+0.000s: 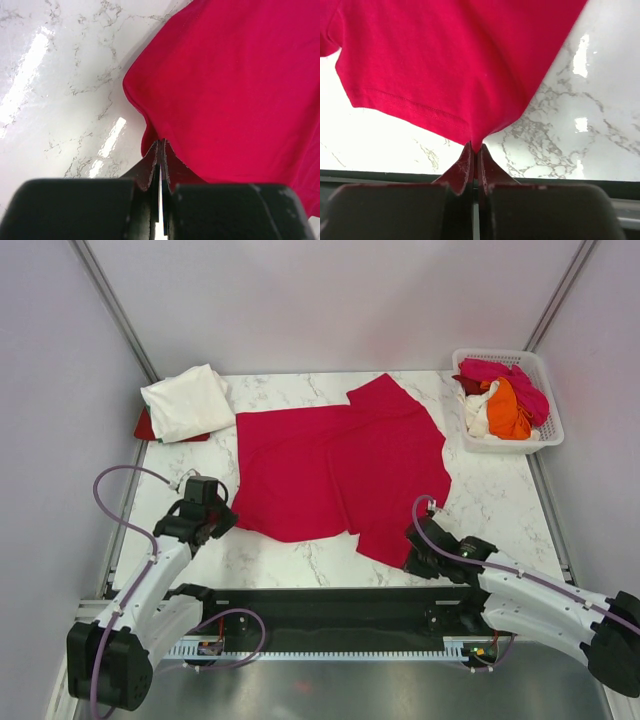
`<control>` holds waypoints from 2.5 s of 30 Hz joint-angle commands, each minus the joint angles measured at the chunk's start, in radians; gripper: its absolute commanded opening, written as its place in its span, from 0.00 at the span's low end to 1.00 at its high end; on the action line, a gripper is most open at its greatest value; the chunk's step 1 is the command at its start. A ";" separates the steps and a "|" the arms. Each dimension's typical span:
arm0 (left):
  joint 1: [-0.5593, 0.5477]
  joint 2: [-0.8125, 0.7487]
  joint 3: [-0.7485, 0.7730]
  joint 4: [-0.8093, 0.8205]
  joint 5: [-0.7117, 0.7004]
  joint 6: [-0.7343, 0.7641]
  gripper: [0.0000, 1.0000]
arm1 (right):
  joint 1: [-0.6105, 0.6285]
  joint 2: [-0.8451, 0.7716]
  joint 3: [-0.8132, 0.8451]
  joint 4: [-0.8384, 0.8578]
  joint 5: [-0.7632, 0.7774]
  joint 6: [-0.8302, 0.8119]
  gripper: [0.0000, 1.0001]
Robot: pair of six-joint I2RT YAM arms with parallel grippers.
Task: Fold and stack the t-shirts
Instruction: Fold the tshirt
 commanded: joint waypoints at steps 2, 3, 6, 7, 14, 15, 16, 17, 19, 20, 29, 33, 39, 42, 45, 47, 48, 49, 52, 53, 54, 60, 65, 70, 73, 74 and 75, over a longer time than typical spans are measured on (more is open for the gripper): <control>0.017 -0.045 0.023 0.014 0.028 0.057 0.02 | 0.005 -0.029 0.109 -0.100 0.096 -0.027 0.00; 0.018 -0.053 0.045 0.014 0.028 0.057 0.02 | 0.005 -0.040 0.135 -0.147 0.130 -0.045 0.00; 0.021 -0.108 0.088 0.014 0.028 0.057 0.02 | 0.005 -0.081 0.229 -0.247 0.176 -0.060 0.00; 0.023 -0.126 0.098 0.014 0.028 0.057 0.02 | 0.005 -0.094 0.248 -0.262 0.179 -0.059 0.00; 0.021 -0.245 0.180 -0.287 0.150 0.018 0.02 | 0.004 -0.204 0.317 -0.411 0.176 -0.021 0.00; 0.021 -0.257 0.186 -0.319 0.157 0.015 0.02 | 0.007 -0.244 0.321 -0.443 0.185 -0.007 0.00; 0.021 -0.266 0.195 -0.343 0.155 0.005 0.02 | 0.005 -0.261 0.335 -0.463 0.193 0.010 0.00; 0.023 -0.277 0.215 -0.368 0.142 0.004 0.02 | 0.004 -0.279 0.347 -0.488 0.222 0.025 0.00; 0.023 -0.317 0.230 -0.422 0.140 0.002 0.02 | 0.004 -0.322 0.375 -0.537 0.241 0.038 0.00; 0.021 -0.331 0.240 -0.437 0.138 0.004 0.02 | 0.004 -0.332 0.380 -0.542 0.242 0.036 0.00; 0.021 -0.404 0.221 -0.514 0.151 0.013 0.02 | 0.005 -0.321 0.352 -0.447 0.140 -0.027 0.00; 0.021 -0.334 0.221 -0.489 0.178 0.047 0.02 | 0.005 -0.200 0.395 -0.391 0.155 -0.105 0.00; 0.035 -0.083 0.275 -0.390 0.326 0.160 0.02 | 0.002 0.006 0.544 -0.269 0.250 -0.272 0.00; 0.035 0.028 0.353 -0.374 0.269 0.206 0.02 | -0.025 0.130 0.646 -0.220 0.296 -0.378 0.00; 0.037 0.122 0.430 -0.359 0.224 0.254 0.02 | -0.108 0.265 0.729 -0.157 0.236 -0.514 0.00; 0.051 0.211 0.473 -0.338 0.215 0.280 0.02 | -0.165 0.363 0.769 -0.126 0.178 -0.606 0.00; 0.055 0.243 0.482 -0.325 0.214 0.287 0.02 | -0.220 0.394 0.781 -0.100 0.119 -0.631 0.00; 0.067 0.293 0.505 -0.307 0.215 0.301 0.02 | -0.244 0.427 0.804 -0.091 0.089 -0.657 0.00; 0.090 0.413 0.536 -0.281 0.212 0.330 0.02 | -0.317 0.544 0.856 -0.071 0.035 -0.727 0.00; 0.109 0.441 0.558 -0.267 0.215 0.335 0.02 | -0.340 0.591 0.872 -0.065 0.032 -0.740 0.00; 0.121 0.467 0.569 -0.262 0.221 0.340 0.02 | -0.350 0.616 0.887 -0.063 0.037 -0.757 0.00; 0.173 0.617 0.648 -0.238 0.241 0.370 0.02 | -0.416 0.754 0.981 -0.058 0.067 -0.800 0.00; 0.184 0.672 0.688 -0.236 0.218 0.389 0.02 | -0.452 0.825 1.039 -0.055 0.067 -0.826 0.00; 0.184 0.748 0.714 -0.235 0.204 0.406 0.02 | -0.481 0.883 1.093 -0.058 0.072 -0.846 0.00; 0.184 0.777 0.727 -0.235 0.181 0.418 0.02 | -0.501 0.918 1.116 -0.060 0.067 -0.852 0.00; 0.184 0.781 0.734 -0.236 0.160 0.423 0.02 | -0.507 0.935 1.122 -0.061 0.066 -0.853 0.00; 0.184 0.786 0.738 -0.235 0.148 0.438 0.02 | -0.510 0.942 1.130 -0.063 0.067 -0.853 0.00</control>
